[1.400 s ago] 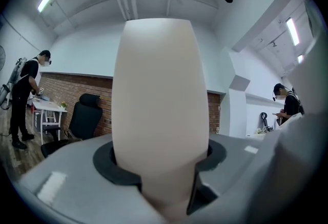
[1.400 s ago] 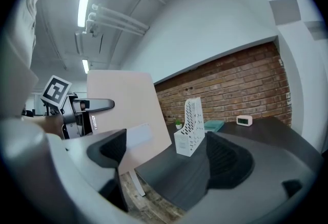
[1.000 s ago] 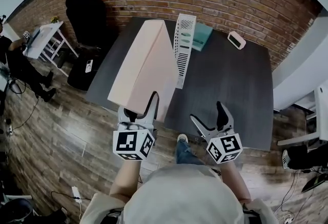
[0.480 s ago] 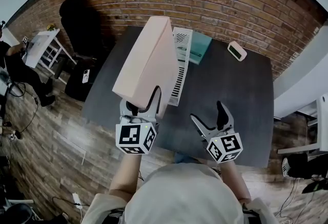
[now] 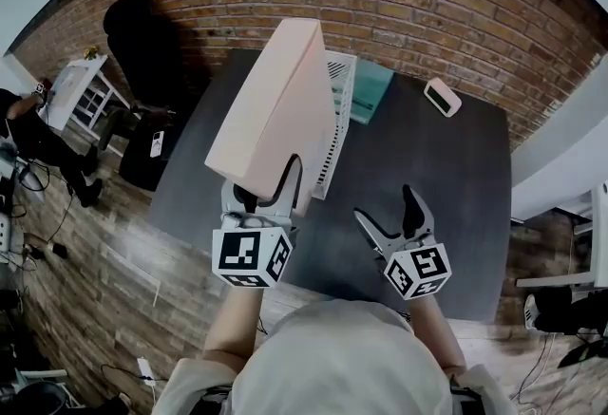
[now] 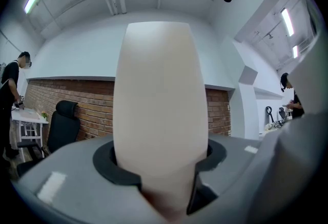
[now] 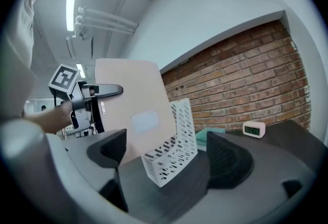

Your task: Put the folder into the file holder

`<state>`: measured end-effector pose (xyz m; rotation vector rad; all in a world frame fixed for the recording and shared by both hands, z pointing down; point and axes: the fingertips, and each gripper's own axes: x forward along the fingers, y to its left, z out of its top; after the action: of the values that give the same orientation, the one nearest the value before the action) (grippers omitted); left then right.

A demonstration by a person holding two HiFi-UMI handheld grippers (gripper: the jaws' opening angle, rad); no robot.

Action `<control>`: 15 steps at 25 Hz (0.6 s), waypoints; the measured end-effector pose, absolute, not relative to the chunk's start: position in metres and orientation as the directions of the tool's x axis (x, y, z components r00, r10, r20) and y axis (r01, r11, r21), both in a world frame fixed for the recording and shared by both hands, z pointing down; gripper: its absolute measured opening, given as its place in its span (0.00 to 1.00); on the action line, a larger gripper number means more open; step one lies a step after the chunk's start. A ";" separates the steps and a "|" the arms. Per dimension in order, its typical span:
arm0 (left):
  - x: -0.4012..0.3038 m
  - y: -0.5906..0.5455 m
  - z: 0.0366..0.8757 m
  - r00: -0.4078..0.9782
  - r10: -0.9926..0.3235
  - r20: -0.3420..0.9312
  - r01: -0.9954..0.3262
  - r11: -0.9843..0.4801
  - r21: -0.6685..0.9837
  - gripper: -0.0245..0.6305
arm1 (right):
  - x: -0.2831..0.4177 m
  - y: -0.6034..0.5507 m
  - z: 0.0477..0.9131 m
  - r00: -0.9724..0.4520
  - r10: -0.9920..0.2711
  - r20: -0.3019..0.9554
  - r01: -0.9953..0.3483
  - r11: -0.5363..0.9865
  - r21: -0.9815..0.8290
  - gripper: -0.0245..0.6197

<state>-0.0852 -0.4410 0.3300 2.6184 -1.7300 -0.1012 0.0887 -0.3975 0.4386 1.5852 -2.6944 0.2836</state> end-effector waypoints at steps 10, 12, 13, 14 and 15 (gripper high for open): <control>-0.065 -0.493 0.329 0.413 -0.908 -0.074 -0.910 -0.414 0.008 0.44 | 0.103 -0.414 0.450 -0.474 -0.873 0.114 -0.874 0.451 -0.180 0.75; -0.061 -0.503 0.332 0.417 -0.906 -0.074 -0.908 -0.419 0.017 0.44 | 0.106 -0.416 0.453 -0.471 -0.874 0.120 -0.876 0.447 -0.182 0.75; -0.059 -0.508 0.335 0.417 -0.906 -0.071 -0.908 -0.419 0.022 0.44 | 0.107 -0.417 0.455 -0.470 -0.874 0.123 -0.876 0.445 -0.184 0.75; -0.057 -0.513 0.338 0.416 -0.907 -0.067 -0.908 -0.419 0.028 0.44 | 0.109 -0.419 0.456 -0.468 -0.875 0.125 -0.877 0.443 -0.186 0.75; -0.056 -0.518 0.340 0.415 -0.908 -0.063 -0.908 -0.417 0.033 0.44 | 0.110 -0.420 0.457 -0.467 -0.875 0.127 -0.877 0.441 -0.189 0.75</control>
<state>-0.0557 -0.5185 0.3401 2.6477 -1.6995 -0.1109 0.1098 -0.4199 0.4573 1.6161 -2.6579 0.3584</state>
